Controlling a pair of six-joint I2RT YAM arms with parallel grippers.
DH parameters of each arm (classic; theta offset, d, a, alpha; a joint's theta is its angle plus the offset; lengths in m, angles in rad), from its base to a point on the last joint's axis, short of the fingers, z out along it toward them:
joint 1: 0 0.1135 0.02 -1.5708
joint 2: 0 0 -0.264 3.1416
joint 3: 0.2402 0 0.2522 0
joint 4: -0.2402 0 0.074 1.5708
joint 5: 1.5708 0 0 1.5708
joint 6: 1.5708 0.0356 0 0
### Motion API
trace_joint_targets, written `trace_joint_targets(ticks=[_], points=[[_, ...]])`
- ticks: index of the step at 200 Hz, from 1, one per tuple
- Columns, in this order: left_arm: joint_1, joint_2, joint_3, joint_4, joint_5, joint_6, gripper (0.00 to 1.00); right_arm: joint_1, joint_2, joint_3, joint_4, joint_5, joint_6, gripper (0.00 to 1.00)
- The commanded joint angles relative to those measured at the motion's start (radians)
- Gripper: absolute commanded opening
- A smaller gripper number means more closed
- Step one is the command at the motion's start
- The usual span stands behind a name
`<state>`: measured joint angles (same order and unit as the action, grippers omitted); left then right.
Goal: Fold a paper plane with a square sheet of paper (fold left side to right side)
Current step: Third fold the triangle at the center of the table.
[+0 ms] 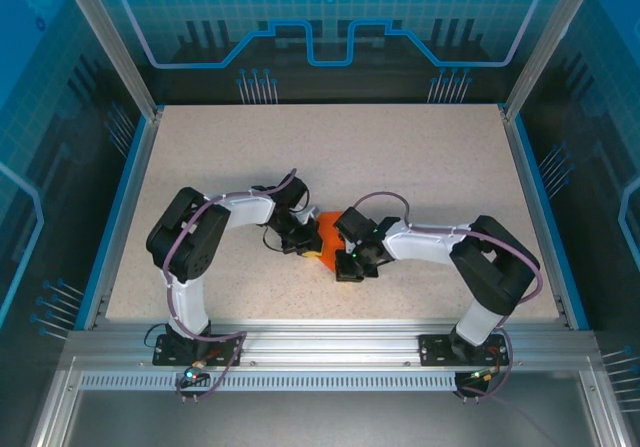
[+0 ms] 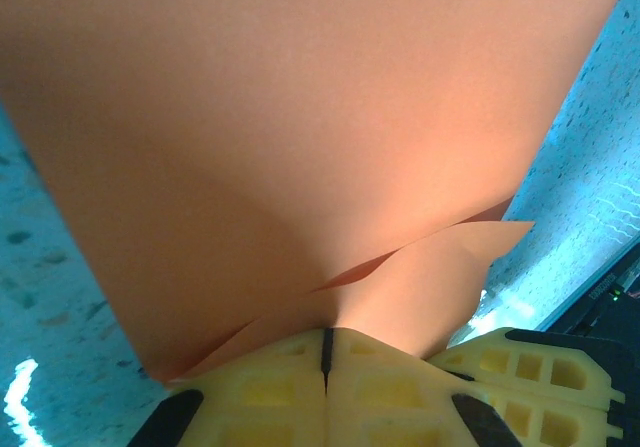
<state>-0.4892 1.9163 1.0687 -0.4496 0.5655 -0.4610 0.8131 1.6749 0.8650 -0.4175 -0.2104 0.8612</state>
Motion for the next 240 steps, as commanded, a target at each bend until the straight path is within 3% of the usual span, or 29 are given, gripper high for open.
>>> trace_joint_targets(ticks=[1,92,174,240], points=[[-0.006,0.073,-0.035,-0.104,-0.164,0.027,0.06,0.021,-0.002,-0.06,-0.178,0.009,0.02,0.02],[-0.008,0.069,-0.032,-0.094,-0.151,0.013,0.07,0.02,-0.118,0.008,-0.134,0.011,-0.045,0.02],[-0.014,0.065,-0.033,-0.086,-0.146,0.008,0.07,-0.008,0.01,0.075,0.0,0.017,-0.006,0.01],[-0.014,-0.002,-0.027,-0.074,-0.127,-0.001,0.09,-0.012,0.07,0.049,-0.069,0.032,0.021,0.01]])
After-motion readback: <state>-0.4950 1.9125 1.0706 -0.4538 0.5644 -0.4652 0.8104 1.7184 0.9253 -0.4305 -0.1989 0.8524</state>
